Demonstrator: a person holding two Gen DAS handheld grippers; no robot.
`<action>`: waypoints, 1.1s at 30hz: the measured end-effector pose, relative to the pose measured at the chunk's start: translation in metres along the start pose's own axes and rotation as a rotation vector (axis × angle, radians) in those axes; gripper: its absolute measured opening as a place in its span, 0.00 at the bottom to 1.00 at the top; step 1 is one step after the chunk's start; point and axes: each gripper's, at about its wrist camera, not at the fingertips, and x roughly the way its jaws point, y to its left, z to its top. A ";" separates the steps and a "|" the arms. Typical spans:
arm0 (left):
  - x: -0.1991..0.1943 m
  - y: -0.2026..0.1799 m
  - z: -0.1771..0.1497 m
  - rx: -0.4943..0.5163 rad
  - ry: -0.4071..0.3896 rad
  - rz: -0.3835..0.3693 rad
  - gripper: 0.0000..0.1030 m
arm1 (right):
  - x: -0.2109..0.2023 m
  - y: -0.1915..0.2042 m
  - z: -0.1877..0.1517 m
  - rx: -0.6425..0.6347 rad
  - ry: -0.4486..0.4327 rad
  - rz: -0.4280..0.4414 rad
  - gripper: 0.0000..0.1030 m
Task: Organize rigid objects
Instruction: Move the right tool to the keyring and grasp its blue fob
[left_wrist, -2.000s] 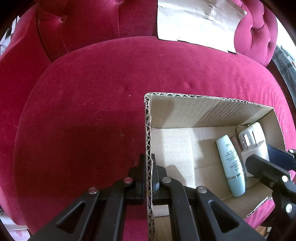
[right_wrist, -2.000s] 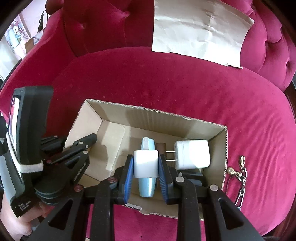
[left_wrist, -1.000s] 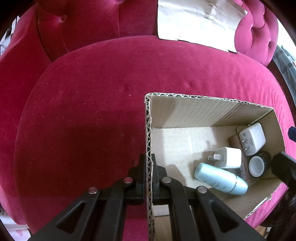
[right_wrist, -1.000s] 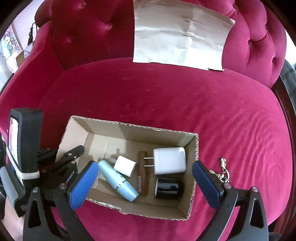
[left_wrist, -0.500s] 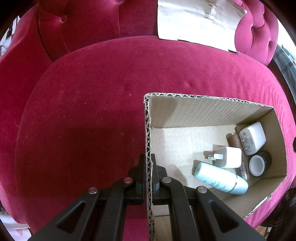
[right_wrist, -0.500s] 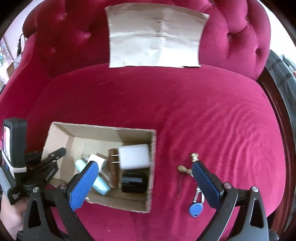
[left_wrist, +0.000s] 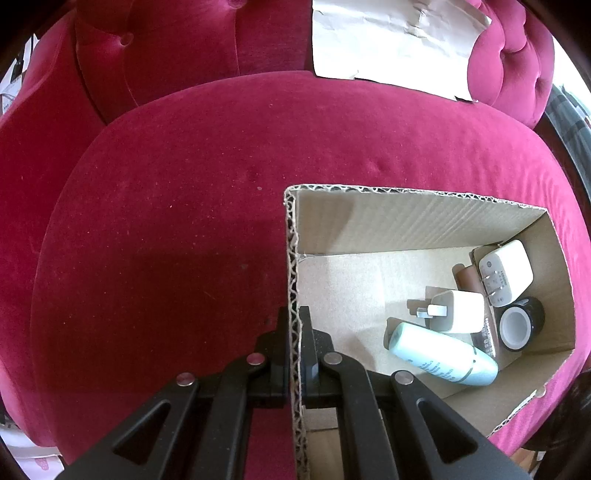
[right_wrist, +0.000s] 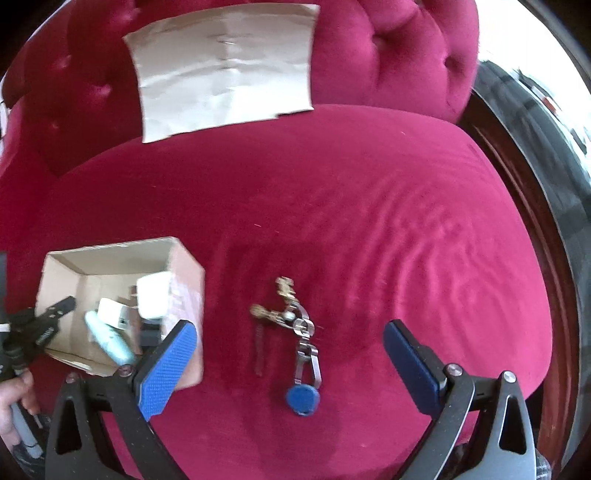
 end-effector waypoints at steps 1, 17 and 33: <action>0.000 0.000 0.000 0.001 0.000 0.001 0.03 | 0.002 -0.005 -0.002 0.005 0.001 -0.007 1.00; -0.001 -0.005 -0.001 0.014 -0.003 0.007 0.03 | 0.044 -0.029 -0.043 0.039 0.110 -0.046 1.00; -0.002 -0.005 -0.001 0.015 -0.003 0.009 0.03 | 0.072 -0.014 -0.077 0.008 0.185 -0.022 1.00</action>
